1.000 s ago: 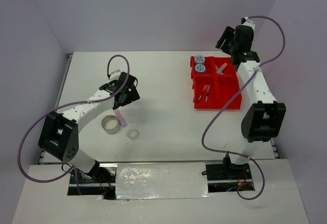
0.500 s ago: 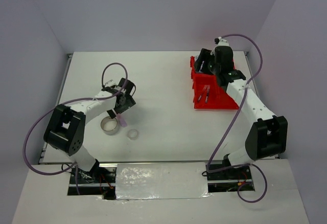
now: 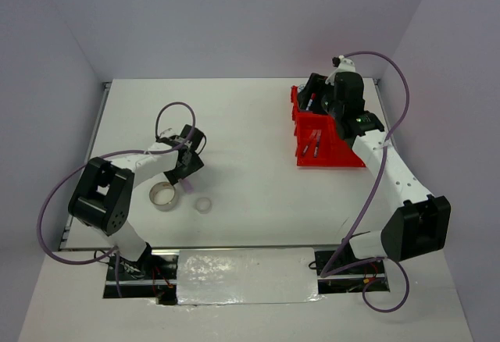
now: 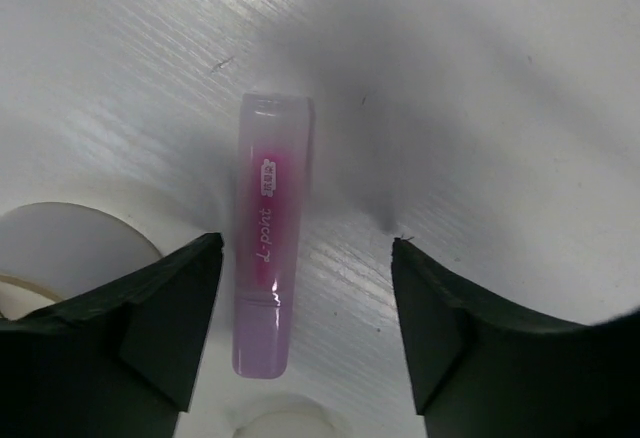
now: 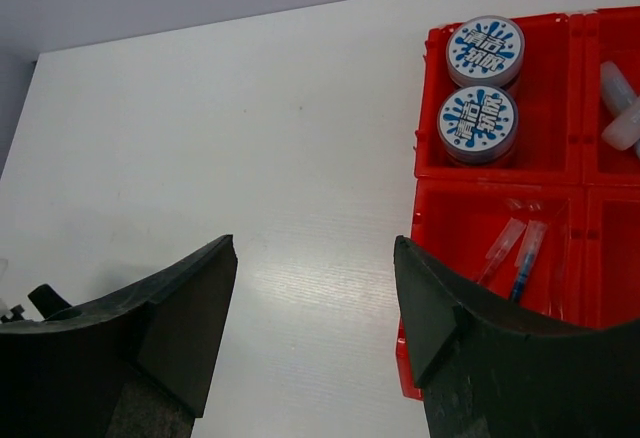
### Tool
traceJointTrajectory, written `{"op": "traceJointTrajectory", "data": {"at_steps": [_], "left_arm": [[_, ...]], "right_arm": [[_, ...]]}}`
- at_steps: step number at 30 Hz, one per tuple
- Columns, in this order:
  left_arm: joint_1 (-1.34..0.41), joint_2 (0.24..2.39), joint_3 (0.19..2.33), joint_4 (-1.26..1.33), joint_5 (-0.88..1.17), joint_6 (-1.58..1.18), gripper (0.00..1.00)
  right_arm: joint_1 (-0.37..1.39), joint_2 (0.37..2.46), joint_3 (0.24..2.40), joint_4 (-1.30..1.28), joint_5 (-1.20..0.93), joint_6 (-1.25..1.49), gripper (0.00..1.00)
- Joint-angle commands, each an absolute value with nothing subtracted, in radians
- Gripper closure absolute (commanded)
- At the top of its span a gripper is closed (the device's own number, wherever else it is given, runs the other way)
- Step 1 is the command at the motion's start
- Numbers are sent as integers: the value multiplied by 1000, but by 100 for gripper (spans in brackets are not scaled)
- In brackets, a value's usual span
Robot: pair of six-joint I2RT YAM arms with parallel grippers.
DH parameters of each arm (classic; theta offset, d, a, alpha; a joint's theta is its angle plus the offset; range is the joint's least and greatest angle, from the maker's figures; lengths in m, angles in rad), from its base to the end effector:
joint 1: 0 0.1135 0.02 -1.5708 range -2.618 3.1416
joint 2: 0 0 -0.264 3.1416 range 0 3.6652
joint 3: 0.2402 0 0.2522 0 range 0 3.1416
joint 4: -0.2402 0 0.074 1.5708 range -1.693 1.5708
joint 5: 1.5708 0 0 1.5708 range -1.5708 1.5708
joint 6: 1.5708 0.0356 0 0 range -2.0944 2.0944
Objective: Sort the stationery into containers
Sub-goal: Pick up the pen from the center of the board, then pick up the scissors.
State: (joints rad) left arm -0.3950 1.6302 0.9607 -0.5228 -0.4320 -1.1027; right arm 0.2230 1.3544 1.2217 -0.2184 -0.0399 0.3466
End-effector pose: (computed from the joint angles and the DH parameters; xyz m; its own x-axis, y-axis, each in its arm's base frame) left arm 0.2866 -0.1033 0.1733 -0.5714 -0.6398 -0.5139 -0.6722 0.7242 -0.1542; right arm 0.3088 0.0715 0.3607 -0.4029 0.2567 -0.8785 -0.1282 0.9346 0.3319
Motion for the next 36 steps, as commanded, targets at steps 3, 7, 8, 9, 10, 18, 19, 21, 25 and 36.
{"op": "traceJointTrajectory", "data": {"at_steps": [3,7,8,9,10,18,19,21,25,36], "left_arm": [[-387,1686,951,-474,-393,-1077,32],[-387,1692,953,-446,-357,-1057,81],[-387,1686,951,-433,-347,-1033,86],[-387,1678,947,-405,-322,-1020,92],[-387,1660,945,-390,-313,-1005,100],[-400,1476,839,58,44,-764,100],[-403,1470,835,142,78,-743,100],[-413,1470,854,179,136,-726,100],[-434,1479,890,260,257,-689,100],[-463,1417,858,436,385,-707,98]], "right_arm": [[232,1302,1213,-178,-107,354,29],[232,1292,1189,-132,-224,373,28],[230,1295,1178,-121,-292,386,28],[229,1304,1174,-108,-323,391,28],[229,1310,1166,-89,-349,399,28],[346,1379,1092,-3,-318,508,28],[363,1388,1089,1,-316,524,28],[402,1408,1085,46,-304,543,28],[497,1434,1083,55,-219,574,27],[578,1551,1121,44,-163,604,28]]}}
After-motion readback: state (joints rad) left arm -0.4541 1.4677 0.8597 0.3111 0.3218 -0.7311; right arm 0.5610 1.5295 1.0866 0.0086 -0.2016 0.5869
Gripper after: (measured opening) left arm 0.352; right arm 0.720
